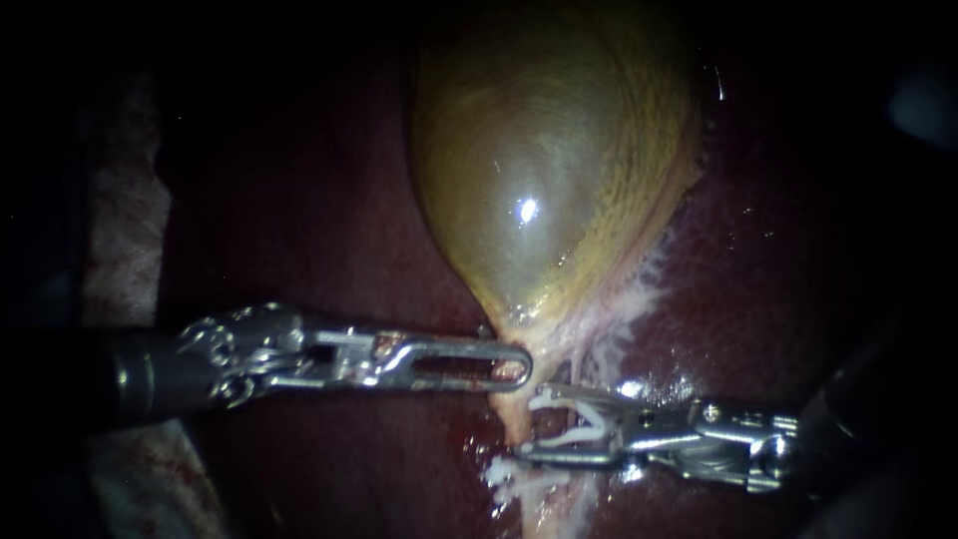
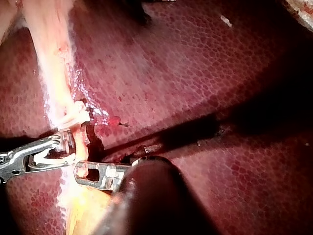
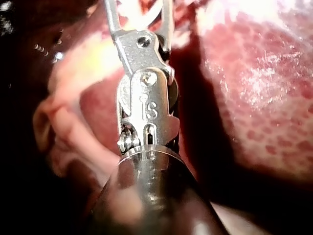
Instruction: Clipping third clip left tube
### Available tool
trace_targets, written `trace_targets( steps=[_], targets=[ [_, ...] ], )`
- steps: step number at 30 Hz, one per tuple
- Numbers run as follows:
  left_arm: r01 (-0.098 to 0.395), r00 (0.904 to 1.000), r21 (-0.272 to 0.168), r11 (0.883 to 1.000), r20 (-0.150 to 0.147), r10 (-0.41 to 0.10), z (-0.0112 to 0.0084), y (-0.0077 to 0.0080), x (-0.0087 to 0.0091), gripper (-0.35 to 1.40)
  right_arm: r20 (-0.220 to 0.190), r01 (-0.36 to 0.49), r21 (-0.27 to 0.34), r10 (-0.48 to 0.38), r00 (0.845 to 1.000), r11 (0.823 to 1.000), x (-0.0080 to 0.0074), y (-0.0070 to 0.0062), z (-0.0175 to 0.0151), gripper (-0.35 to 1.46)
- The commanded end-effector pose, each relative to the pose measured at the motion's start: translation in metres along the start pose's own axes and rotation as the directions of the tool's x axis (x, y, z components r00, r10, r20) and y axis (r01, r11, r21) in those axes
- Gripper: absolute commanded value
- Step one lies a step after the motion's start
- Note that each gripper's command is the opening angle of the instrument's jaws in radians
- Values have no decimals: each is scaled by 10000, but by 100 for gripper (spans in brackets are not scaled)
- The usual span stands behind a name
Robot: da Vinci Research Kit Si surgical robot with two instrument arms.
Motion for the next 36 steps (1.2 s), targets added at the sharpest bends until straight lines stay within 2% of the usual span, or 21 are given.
trace_targets(
  steps=[1,9,16,36],
  targets=[
    [1,10000,-8,10000,7,-1,-1,0,0,-35,32,-39,11,39,10000,10000,-2,1,1,56],
    [27,10000,-22,10000,24,-27,-6,5,1,-35,410,-169,-81,172,9990,9998,-14,10,7,55],
    [53,10000,-30,10000,32,-53,-7,10,2,-35,485,-261,-134,267,9985,9996,-21,16,14,55],
    [52,10000,-32,10000,33,-52,-6,9,4,-35,523,-332,230,320,9981,9992,-13,-3,40,56]
  ],
)
